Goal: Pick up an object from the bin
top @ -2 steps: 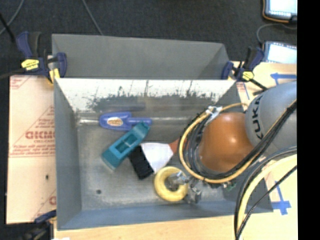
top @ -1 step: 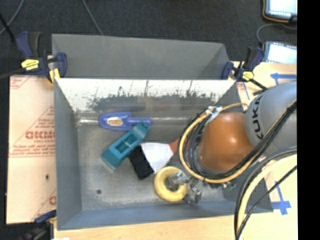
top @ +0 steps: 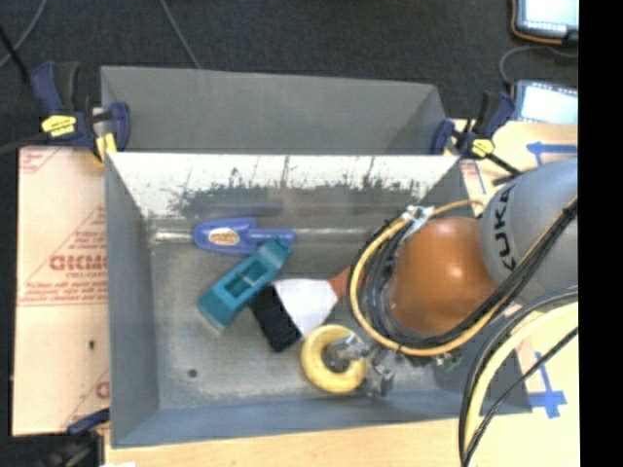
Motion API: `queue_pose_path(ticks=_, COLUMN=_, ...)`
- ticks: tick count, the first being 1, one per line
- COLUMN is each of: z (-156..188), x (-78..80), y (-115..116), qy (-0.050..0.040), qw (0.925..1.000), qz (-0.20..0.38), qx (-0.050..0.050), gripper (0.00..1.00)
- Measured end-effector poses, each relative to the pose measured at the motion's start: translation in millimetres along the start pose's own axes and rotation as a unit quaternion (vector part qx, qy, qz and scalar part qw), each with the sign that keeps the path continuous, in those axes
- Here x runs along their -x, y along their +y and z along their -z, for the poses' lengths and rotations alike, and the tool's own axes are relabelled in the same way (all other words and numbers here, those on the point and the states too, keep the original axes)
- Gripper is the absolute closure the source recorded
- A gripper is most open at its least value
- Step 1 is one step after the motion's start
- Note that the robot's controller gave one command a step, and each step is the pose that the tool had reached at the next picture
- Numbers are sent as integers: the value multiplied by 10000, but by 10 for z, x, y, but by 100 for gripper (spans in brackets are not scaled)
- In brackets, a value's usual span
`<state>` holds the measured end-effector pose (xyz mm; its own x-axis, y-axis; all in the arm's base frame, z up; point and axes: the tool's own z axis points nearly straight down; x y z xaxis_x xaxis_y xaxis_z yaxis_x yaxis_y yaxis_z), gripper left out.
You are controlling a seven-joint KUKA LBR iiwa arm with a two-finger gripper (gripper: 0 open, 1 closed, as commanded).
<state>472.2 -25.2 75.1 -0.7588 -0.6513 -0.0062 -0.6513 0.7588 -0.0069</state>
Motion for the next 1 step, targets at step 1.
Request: queue_pose_path(ticks=1, z=224, x=-16, y=16, qy=37, qw=10000, qz=-8, qx=31, gripper=100)
